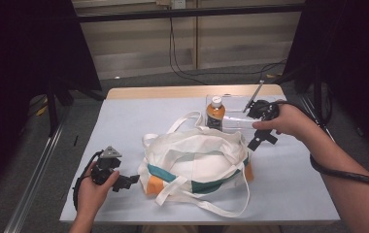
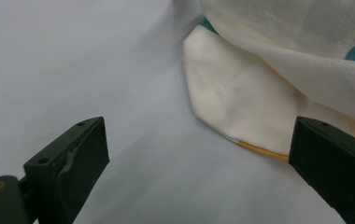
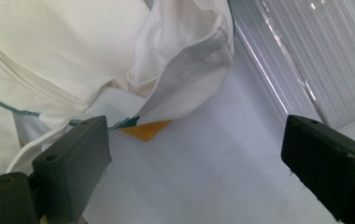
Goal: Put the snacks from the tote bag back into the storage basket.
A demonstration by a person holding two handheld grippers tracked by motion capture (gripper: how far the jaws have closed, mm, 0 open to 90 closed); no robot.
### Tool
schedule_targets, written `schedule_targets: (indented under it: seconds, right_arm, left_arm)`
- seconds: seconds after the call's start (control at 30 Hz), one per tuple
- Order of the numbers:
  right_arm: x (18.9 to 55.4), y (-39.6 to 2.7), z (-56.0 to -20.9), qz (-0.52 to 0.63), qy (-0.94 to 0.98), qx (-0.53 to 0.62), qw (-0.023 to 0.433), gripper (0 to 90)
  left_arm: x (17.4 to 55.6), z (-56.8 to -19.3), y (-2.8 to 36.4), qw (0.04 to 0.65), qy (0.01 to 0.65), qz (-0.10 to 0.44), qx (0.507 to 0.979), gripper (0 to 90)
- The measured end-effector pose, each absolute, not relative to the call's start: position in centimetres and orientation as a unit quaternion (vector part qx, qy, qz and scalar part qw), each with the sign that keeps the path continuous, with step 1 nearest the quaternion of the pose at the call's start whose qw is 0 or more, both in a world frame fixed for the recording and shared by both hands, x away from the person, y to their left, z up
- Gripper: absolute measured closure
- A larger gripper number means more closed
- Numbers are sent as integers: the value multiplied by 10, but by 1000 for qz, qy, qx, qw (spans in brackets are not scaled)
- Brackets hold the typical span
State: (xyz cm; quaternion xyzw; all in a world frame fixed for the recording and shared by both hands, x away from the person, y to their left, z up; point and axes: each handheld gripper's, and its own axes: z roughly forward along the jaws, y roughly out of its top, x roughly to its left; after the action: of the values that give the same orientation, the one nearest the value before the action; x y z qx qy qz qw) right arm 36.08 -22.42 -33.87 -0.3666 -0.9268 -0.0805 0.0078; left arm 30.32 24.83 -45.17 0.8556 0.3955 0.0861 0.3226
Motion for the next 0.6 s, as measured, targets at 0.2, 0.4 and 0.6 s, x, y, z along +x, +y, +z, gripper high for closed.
schedule_targets:
  seconds: [0.2, 0.4, 0.6]
  right_arm:
    - [355, -232, -344, -75, -926, -371, 10, 83]
    - [348, -236, -350, -77, -923, -376, 12, 83]
    - [343, -241, -356, -85, -924, -374, 17, 82]
  left_arm:
    - [303, -452, 248, 323, 396, 90, 855, 46]
    - [303, -452, 247, 325, 396, 88, 854, 46]
    - [304, -452, 248, 323, 398, 90, 854, 46]
